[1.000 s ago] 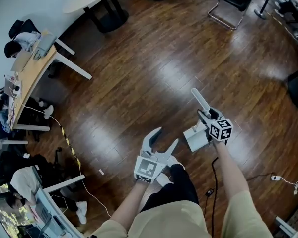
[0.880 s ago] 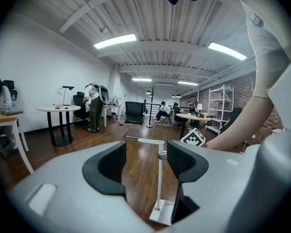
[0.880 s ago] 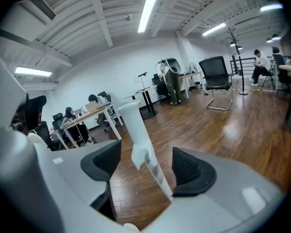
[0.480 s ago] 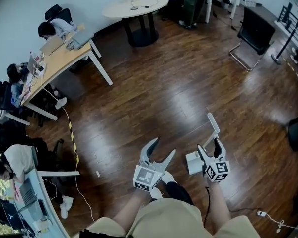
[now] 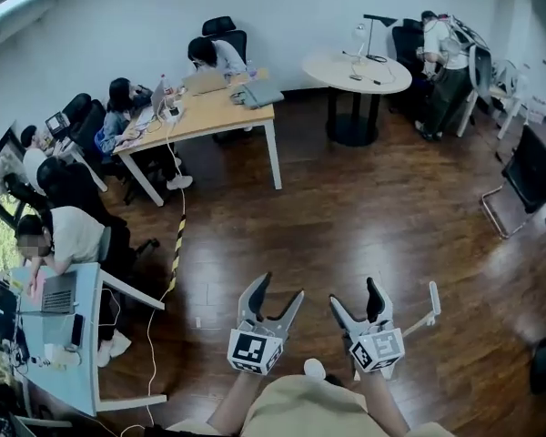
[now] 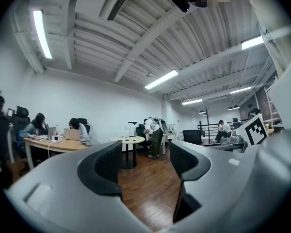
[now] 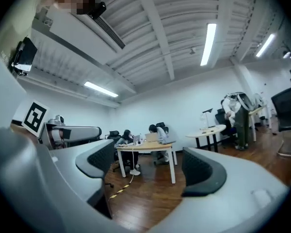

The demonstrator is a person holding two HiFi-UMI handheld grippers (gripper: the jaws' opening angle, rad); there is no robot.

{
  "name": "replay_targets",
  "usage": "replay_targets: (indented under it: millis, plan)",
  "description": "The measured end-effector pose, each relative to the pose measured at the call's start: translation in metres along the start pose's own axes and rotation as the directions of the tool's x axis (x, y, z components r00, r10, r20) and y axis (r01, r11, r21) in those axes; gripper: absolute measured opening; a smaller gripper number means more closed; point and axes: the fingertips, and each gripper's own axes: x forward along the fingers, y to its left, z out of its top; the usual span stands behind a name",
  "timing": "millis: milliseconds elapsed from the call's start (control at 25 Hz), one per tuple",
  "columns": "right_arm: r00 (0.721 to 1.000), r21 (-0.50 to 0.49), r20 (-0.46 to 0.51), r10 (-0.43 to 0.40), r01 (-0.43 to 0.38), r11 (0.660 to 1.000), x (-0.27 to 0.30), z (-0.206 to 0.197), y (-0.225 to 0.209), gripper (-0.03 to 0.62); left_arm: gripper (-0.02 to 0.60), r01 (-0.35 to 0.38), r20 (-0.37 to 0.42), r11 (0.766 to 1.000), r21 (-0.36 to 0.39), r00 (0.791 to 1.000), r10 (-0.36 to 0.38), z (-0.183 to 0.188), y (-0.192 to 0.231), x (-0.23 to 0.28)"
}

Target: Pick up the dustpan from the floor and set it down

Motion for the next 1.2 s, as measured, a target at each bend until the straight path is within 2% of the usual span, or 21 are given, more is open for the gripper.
replay_targets:
  millis: [80, 160, 320, 400, 520, 720, 920, 1040, 1200]
  plan:
    - [0.996, -0.018, 0.016, 0.091, -0.091, 0.996, 0.025, 0.013, 0.029, 0.425, 0.287, -0.104, 0.024, 0.993, 0.051, 0.994, 0.103, 0.018, 0.034, -0.019]
    - [0.987, -0.017, 0.032, 0.158, -0.158, 0.987, 0.043, 0.025, 0.053, 0.426, 0.287, -0.197, 0.035, 0.976, 0.093, 0.98, 0.194, 0.033, 0.062, -0.039]
    - [0.964, -0.024, 0.03, 0.262, -0.262, 0.965, 0.074, 0.041, 0.096, 0.426, 0.287, -0.355, 0.081, 0.93, 0.091, 0.934, 0.348, 0.052, 0.107, -0.082]
    - [0.958, -0.059, 0.021, 0.285, -0.284, 0.957, 0.084, 0.048, 0.112, 0.426, 0.284, -0.402, 0.101, 0.913, 0.064, 0.913, 0.395, 0.059, 0.122, -0.098]
    - [0.959, -0.112, 0.042, 0.281, -0.275, 0.955, 0.093, 0.065, 0.12, 0.407, 0.282, -0.452, 0.116, 0.891, 0.034, 0.888, 0.445, 0.068, 0.137, -0.114]
    - [0.96, -0.135, 0.014, 0.28, -0.275, 0.952, 0.11, 0.058, 0.128, 0.402, 0.281, -0.512, 0.14, 0.858, 0.044, 0.853, 0.502, 0.079, 0.154, -0.144]
    - [0.956, -0.209, 0.002, 0.294, -0.287, 0.935, 0.111, 0.061, 0.137, 0.396, 0.279, -0.505, 0.14, 0.862, 0.043, 0.858, 0.495, 0.078, 0.155, -0.14]
    - [0.946, -0.276, 0.019, 0.324, -0.306, 0.911, 0.107, 0.068, 0.15, 0.396, 0.279, -0.471, 0.146, 0.882, 0.038, 0.875, 0.461, 0.075, 0.151, -0.13]
    - [0.945, -0.292, 0.018, 0.327, -0.308, 0.906, 0.104, 0.072, 0.151, 0.396, 0.275, -0.424, 0.144, 0.905, 0.04, 0.899, 0.415, 0.079, 0.14, -0.115]
